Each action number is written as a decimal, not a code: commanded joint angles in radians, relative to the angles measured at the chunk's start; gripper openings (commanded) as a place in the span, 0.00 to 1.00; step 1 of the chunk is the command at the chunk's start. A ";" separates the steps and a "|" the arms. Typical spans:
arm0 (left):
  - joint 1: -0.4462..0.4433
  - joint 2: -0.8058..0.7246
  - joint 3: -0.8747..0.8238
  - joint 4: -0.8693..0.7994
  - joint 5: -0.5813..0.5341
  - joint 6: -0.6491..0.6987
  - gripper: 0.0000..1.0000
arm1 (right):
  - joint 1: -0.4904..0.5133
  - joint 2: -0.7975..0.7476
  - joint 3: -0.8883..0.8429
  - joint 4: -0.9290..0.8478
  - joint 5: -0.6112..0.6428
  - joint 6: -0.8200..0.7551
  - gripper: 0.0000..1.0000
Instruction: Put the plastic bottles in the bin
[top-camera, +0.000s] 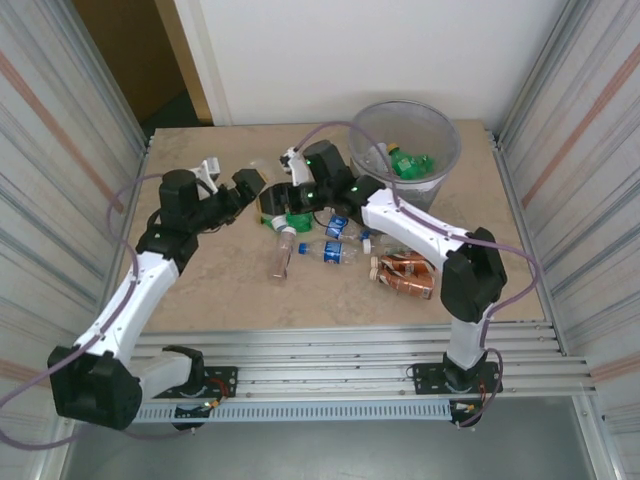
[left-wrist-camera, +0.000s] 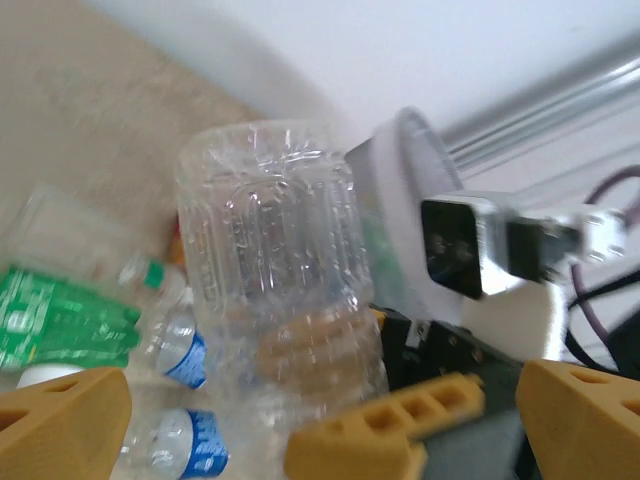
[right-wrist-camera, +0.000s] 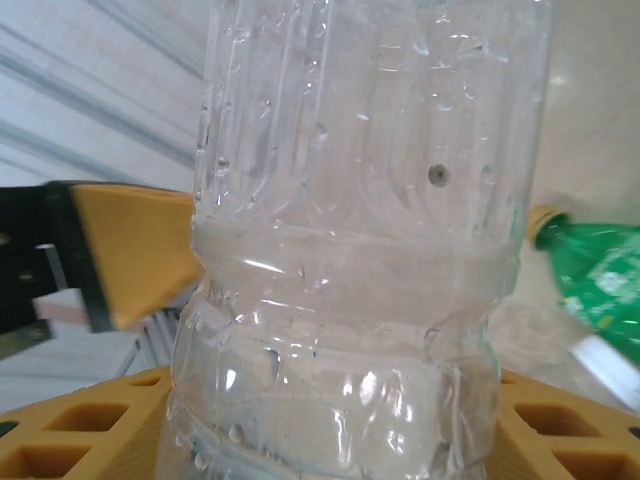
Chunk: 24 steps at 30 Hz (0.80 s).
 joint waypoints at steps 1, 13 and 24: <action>0.009 -0.104 -0.019 0.087 0.003 0.155 0.99 | -0.029 -0.102 0.064 -0.122 0.101 -0.074 0.46; 0.009 -0.227 -0.132 0.050 -0.158 0.252 0.99 | -0.265 -0.269 0.102 -0.223 0.242 0.074 0.47; 0.010 -0.183 -0.160 0.069 -0.124 0.224 0.99 | -0.421 -0.229 0.029 -0.089 0.346 0.323 0.46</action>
